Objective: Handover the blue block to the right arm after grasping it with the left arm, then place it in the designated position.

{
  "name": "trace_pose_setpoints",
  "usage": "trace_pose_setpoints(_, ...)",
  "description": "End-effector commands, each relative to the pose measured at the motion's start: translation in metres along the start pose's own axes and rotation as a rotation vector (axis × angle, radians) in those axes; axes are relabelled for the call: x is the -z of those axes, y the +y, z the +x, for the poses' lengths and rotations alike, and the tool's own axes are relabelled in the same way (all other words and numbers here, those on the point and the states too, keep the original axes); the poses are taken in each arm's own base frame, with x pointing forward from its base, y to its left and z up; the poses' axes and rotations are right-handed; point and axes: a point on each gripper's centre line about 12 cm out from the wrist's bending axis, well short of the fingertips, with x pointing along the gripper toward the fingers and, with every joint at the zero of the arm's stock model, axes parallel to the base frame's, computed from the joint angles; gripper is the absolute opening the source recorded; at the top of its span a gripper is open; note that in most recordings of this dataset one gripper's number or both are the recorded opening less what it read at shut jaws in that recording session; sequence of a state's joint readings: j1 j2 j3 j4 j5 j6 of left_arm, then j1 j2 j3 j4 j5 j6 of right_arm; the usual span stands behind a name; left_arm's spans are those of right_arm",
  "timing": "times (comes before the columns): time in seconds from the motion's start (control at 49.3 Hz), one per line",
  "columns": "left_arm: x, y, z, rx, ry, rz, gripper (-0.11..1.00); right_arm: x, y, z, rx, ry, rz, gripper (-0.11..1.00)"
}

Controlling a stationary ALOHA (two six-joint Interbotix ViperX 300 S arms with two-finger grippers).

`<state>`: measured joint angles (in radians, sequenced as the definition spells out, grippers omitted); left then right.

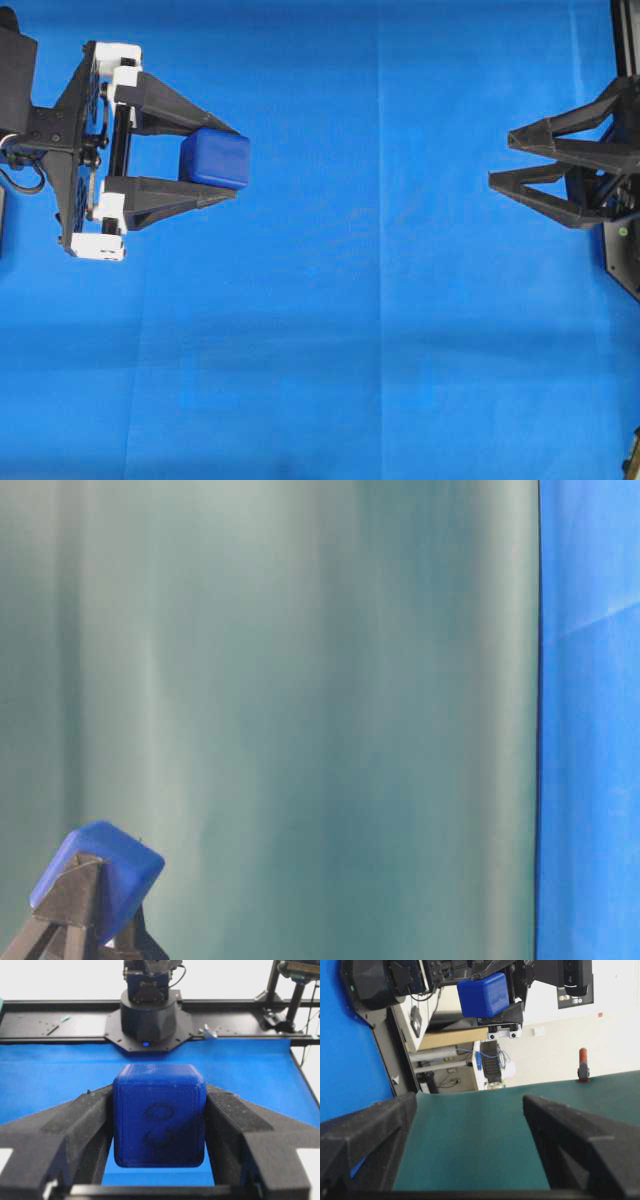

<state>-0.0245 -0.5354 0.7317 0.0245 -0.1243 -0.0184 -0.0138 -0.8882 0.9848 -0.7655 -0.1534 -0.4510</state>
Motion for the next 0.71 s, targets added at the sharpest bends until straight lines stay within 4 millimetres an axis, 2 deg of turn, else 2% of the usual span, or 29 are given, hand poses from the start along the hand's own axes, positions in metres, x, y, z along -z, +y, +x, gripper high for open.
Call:
trace_pose_setpoints(0.0,-0.0134,0.0014,-0.007,-0.005,-0.048,-0.002,0.46,-0.0035,-0.0068,0.0012,0.017,-0.014,-0.003,0.95)
trace_pose_setpoints(0.689,-0.0135,0.0033,-0.0071,-0.011,-0.049,-0.003,0.46,-0.004,-0.0073,0.0012,0.018,-0.016,-0.003,0.95)
